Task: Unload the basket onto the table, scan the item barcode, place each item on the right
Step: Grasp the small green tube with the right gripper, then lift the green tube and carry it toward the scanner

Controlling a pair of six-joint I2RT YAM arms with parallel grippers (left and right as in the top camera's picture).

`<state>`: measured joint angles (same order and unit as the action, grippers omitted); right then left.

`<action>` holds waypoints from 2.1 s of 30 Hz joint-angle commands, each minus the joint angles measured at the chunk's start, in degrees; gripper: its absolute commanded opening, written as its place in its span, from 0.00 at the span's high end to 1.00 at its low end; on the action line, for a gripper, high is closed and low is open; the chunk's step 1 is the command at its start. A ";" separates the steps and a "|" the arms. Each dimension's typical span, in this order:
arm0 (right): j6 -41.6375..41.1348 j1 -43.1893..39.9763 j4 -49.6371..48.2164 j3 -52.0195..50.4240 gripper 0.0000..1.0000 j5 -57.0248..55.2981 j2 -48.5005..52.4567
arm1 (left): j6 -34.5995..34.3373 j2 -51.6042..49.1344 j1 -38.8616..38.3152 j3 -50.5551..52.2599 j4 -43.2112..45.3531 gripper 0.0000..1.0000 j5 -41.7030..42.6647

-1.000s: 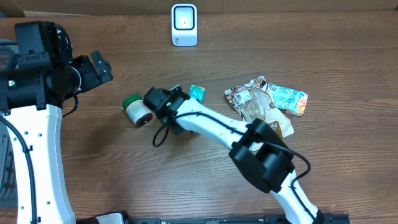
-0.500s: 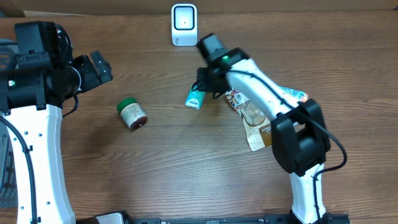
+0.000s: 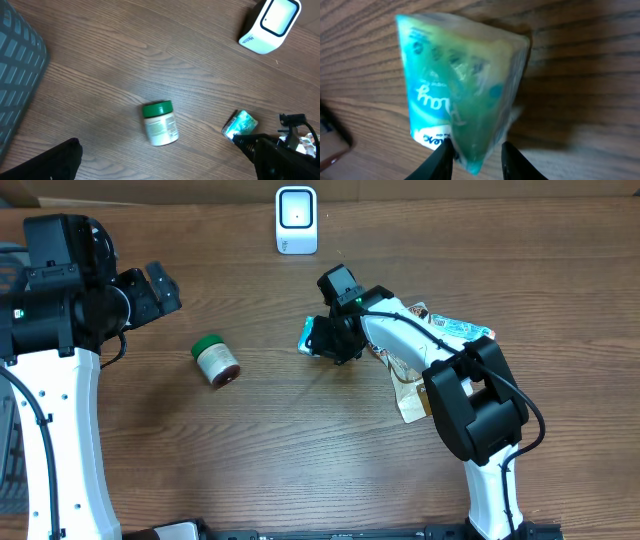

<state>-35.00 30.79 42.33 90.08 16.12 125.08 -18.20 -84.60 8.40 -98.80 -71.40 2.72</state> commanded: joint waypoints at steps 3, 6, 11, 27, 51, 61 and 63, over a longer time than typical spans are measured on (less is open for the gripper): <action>-3.15 -0.11 -3.48 -4.87 0.86 0.24 -1.62 | 0.44 0.68 0.31 -0.85 0.00 0.01 -0.37; -2.38 -0.17 -3.06 -4.92 0.96 0.26 -1.66 | 0.44 0.68 0.31 -0.85 0.00 0.00 -0.37; 7.41 -1.86 -3.67 -4.70 0.96 11.52 -3.48 | 0.44 0.68 0.31 -0.85 0.00 0.01 -0.37; 16.94 -9.92 -16.35 -4.28 0.96 73.81 -13.14 | 0.44 0.68 0.31 -0.85 0.00 0.00 -0.37; -22.08 -12.11 -56.98 -4.26 0.96 70.12 -13.90 | 0.44 0.68 0.31 -0.85 0.00 0.00 -0.37; 2.78 -5.86 -19.12 -4.20 0.96 30.84 -13.90 | 0.44 0.68 0.31 -0.85 0.00 0.00 -0.37; 4.76 -4.94 -14.27 -3.74 0.96 22.82 -13.90 | 0.44 0.68 0.31 -0.83 0.00 0.00 -0.37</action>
<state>-38.54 24.80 25.41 85.56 58.46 112.71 -18.20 -84.60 8.40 -98.80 -71.40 2.72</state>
